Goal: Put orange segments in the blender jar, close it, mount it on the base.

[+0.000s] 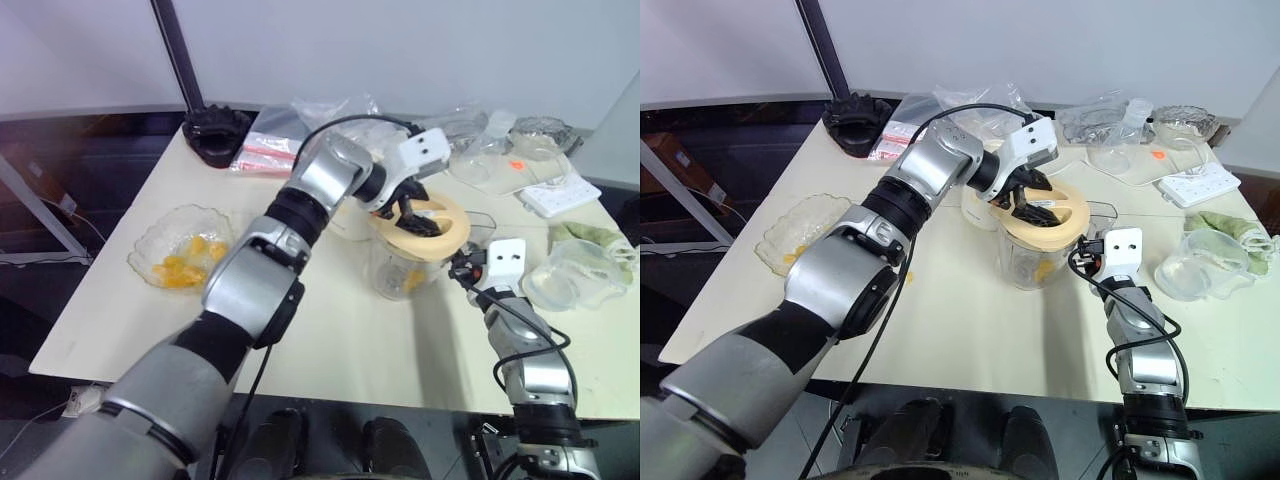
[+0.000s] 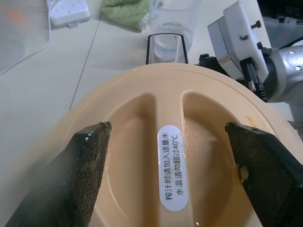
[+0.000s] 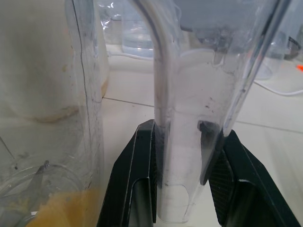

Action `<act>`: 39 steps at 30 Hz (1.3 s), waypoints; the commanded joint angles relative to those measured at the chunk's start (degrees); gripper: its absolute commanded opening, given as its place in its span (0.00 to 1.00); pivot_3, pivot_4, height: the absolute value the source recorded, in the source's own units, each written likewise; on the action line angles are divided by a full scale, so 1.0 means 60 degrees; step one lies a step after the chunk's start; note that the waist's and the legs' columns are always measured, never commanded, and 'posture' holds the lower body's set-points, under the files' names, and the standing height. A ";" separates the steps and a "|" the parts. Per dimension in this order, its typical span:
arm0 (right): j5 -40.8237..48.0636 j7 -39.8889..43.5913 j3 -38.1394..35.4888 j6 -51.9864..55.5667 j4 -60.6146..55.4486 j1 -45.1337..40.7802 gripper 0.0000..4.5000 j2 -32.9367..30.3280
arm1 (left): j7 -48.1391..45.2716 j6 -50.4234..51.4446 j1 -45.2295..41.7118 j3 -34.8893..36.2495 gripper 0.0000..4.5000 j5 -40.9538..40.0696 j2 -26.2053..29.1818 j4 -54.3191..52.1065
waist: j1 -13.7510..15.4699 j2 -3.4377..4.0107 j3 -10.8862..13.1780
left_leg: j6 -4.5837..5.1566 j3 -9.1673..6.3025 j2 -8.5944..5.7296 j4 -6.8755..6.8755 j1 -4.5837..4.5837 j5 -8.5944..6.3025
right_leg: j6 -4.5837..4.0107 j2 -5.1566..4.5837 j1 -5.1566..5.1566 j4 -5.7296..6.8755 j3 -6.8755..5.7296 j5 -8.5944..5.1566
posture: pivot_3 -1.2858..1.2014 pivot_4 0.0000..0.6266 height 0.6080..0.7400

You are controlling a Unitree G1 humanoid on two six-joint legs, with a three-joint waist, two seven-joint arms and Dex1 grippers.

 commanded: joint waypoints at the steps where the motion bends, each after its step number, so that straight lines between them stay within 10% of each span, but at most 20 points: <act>1: -0.0550 0.0158 0.0215 -0.0496 -0.0505 -0.0163 0.19 -0.0290 | 0.0326 0.0680 -0.0525 0.0102 0.98 -0.0341 0.0150 -0.0882 | 0.0003 0.0011 0.0011 | 0.0018 0.0003 -0.0002 -0.0001 -0.0023 0.0011 | -0.0031 0.0000 -0.0028 0.0015 0.0003 0.0020 | 0.52 0.24 1.00; 11: -0.0461 0.0446 -0.0033 -0.0768 0.0227 -0.0304 0.19 -0.0484 | 0.1567 0.0239 -0.1187 0.1088 0.98 -0.1144 0.2131 -0.2156 | -0.0268 0.0020 0.0083 | 0.0001 0.0024 -0.0009 -0.0020 -0.0162 0.0037 | -0.0041 0.0002 -0.0205 0.0119 0.0036 0.0022 | 0.52 0.24 1.00; 22: 0.0783 0.0072 -0.1151 0.1371 -0.1112 -0.1468 0.19 -0.0850 | 0.1015 0.3433 0.3906 0.2232 0.98 -0.4493 0.4761 -0.9874 | -0.0231 0.0066 0.0139 | -0.0027 0.0044 -0.0008 -0.0023 -0.0161 0.0054 | -0.0057 0.0001 -0.0221 0.0133 0.0082 0.0032 | 0.52 0.24 1.00; 28: 0.1273 -0.0560 -0.1936 0.3345 -0.1641 -0.3759 0.19 -0.1691 | 0.1642 0.4671 0.7020 0.2562 0.98 -0.5460 0.5813 -1.2543 | -0.0333 0.0119 0.0232 | -0.0030 0.0058 0.0010 -0.0031 -0.0167 0.0056 | -0.0085 0.0014 -0.0251 0.0140 0.0094 0.0050 | 0.52 0.24 1.00; 39: 0.0927 -0.0328 -0.0955 0.3496 0.1841 -0.8643 0.19 -0.1792 | 0.3029 0.3306 0.8702 0.2770 0.98 -0.5119 0.6711 -1.2253 | -0.0526 0.0102 0.0244 | -0.0073 0.0089 0.0028 -0.0136 -0.0168 0.0092 | -0.0125 0.0014 -0.0316 0.0133 0.0100 0.0060 | 0.52 0.24 1.00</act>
